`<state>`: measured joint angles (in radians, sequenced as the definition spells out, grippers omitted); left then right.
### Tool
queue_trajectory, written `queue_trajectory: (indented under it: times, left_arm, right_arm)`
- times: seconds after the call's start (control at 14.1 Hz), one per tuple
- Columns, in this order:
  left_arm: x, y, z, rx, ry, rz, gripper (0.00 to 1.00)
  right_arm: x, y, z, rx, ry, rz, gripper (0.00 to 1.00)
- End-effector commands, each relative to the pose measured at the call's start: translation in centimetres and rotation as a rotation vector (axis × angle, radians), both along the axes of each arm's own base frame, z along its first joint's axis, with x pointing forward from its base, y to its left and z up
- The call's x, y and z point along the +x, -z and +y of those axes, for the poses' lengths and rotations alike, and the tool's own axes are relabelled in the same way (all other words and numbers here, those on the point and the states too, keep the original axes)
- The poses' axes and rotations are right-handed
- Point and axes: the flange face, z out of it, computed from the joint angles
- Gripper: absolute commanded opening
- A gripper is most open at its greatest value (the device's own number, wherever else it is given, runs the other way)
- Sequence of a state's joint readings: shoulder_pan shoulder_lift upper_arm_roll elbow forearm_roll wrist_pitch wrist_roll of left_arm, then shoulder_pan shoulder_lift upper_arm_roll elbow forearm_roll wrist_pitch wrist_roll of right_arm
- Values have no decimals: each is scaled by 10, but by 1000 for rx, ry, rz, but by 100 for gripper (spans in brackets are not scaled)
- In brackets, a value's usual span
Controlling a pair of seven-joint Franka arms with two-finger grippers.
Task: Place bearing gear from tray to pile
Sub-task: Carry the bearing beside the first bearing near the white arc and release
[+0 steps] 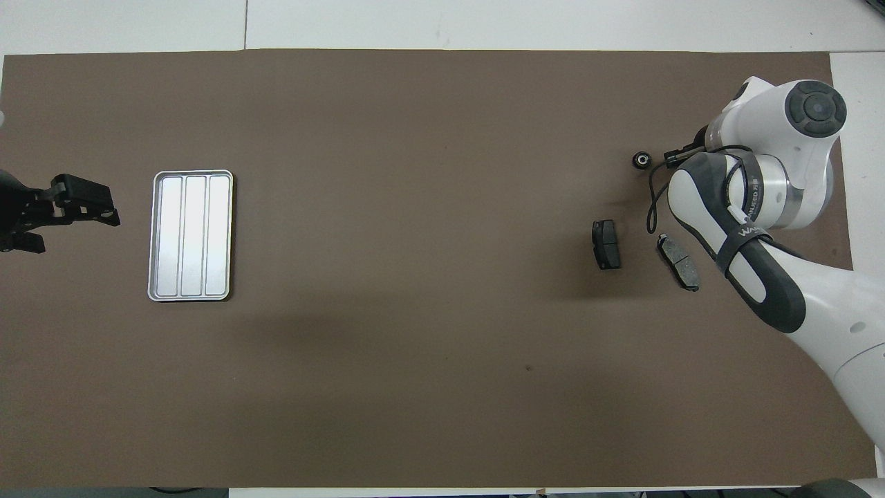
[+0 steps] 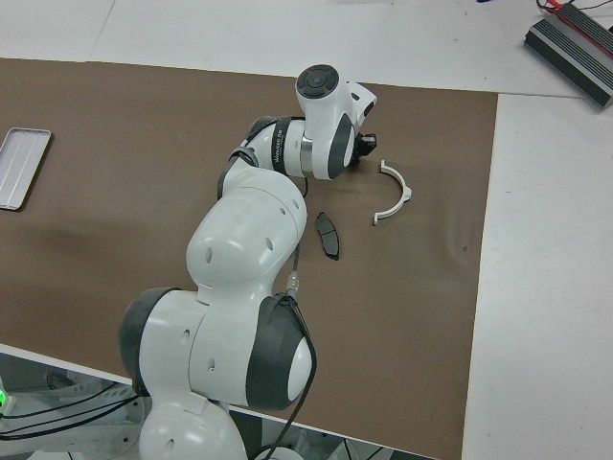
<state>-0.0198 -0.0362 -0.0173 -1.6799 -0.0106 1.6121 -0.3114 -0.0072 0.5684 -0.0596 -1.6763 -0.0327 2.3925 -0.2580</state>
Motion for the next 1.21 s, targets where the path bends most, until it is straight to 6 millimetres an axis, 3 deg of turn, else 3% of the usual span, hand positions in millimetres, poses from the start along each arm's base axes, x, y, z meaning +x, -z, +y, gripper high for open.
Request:
queue_trajectory:
  times: [0.0,0.07,0.21,0.36,0.5,0.71,0.78,0.85,1.14]
  left_arm:
    - [-7,-2,1,3,6,-4,100]
    - [-7,-2,1,3,8,-4,100]
    - [-7,-2,0,3,8,-4,100]
    - [-7,-2,1,3,6,-4,100]
    - [-7,-2,0,3,8,-4,100]
    - [-7,-2,1,3,6,-4,100]
    - [-7,-2,1,3,8,-4,100]
    - [-7,-2,0,3,8,-4,100]
    - [-7,-2,0,3,8,-4,100]
  right_arm:
    - [-5,9,-7,6,-7,-6,85]
    - [-5,8,-5,8,-4,-4,100]
    - [-3,-1,5,11,-1,6,100]
    - [-3,-21,12,19,40,23,100]
    - [1,-50,34,24,62,51,100]
    - [0,-112,42,26,121,97,100]
    - [-3,-129,53,27,119,111,100]
    - [-10,-149,62,26,116,119,100]
    - [-47,-226,64,29,131,152,100]
